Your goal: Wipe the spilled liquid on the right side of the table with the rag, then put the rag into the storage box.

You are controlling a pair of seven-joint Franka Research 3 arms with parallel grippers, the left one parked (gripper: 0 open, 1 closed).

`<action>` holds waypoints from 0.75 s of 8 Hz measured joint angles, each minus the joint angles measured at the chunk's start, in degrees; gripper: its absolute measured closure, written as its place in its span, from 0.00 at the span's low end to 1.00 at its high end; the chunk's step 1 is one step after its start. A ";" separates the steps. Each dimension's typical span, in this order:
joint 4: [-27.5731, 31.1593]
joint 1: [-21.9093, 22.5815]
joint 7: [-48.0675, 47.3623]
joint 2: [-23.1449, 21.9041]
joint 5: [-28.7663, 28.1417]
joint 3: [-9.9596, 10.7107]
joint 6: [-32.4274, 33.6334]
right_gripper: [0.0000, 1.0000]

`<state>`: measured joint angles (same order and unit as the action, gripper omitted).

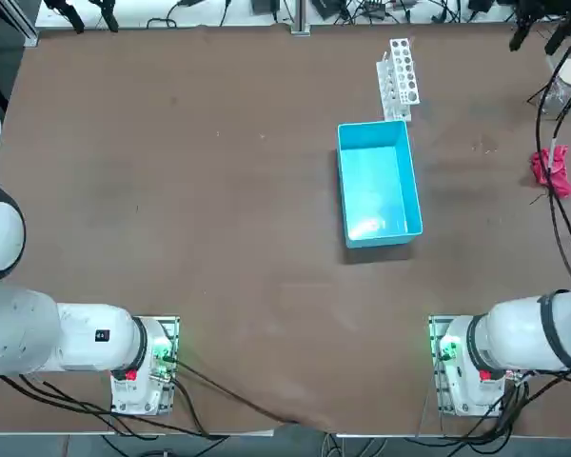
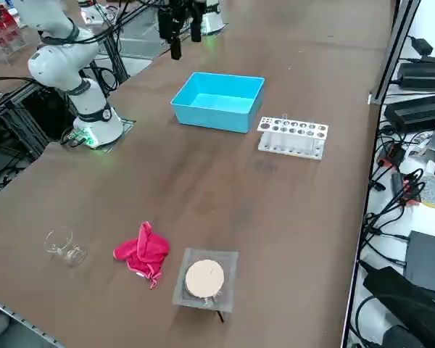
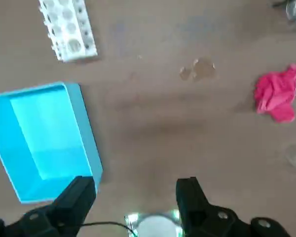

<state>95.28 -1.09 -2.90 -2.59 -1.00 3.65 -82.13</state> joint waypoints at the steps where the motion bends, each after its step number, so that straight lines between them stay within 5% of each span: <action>1: 0.01 -0.46 0.00 0.48 0.12 0.20 3.37 0.00; 3: 0.09 -2.30 0.10 2.42 1.25 0.60 10.43 0.00; 6: 2.48 -5.65 6.21 6.34 6.82 0.78 8.52 0.00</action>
<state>97.76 -6.74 3.31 3.75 5.83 4.44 -73.61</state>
